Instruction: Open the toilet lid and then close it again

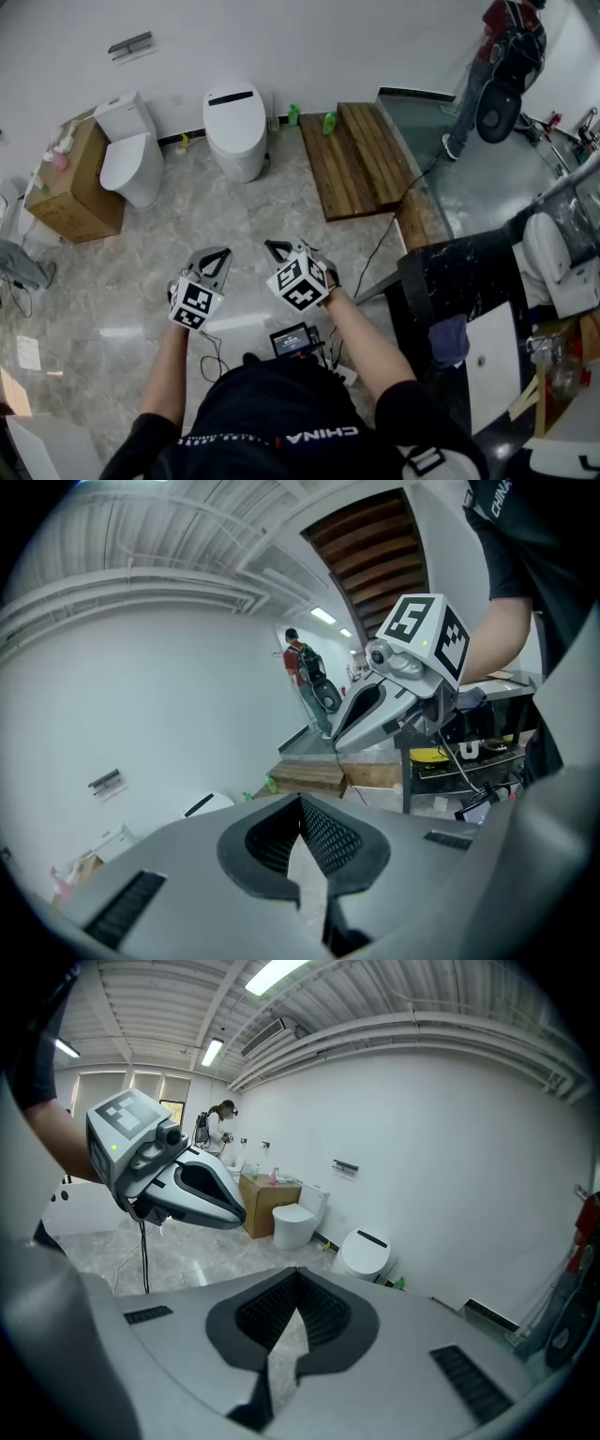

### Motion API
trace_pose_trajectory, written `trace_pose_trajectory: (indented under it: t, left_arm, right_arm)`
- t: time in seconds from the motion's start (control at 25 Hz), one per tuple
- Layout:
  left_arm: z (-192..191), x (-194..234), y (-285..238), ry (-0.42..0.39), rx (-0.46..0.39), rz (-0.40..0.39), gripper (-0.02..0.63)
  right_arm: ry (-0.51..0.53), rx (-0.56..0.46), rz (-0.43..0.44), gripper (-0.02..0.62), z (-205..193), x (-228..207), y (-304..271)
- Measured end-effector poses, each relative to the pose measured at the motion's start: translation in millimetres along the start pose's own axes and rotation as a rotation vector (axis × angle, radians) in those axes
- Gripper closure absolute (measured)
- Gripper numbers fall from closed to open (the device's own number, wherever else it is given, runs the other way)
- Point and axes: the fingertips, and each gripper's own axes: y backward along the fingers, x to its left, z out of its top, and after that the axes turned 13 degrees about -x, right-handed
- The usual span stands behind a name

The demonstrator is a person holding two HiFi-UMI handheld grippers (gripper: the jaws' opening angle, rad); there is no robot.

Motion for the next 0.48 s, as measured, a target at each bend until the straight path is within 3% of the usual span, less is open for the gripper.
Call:
trace_pose_trajectory:
  t: [0.48]
  left_arm:
    - [5.7,0.7,-32.6,0.013,0.011,0.038,0.597]
  right_arm:
    - [0.002,0.0,0.019,0.581,-19.5,-34.4,5.9]
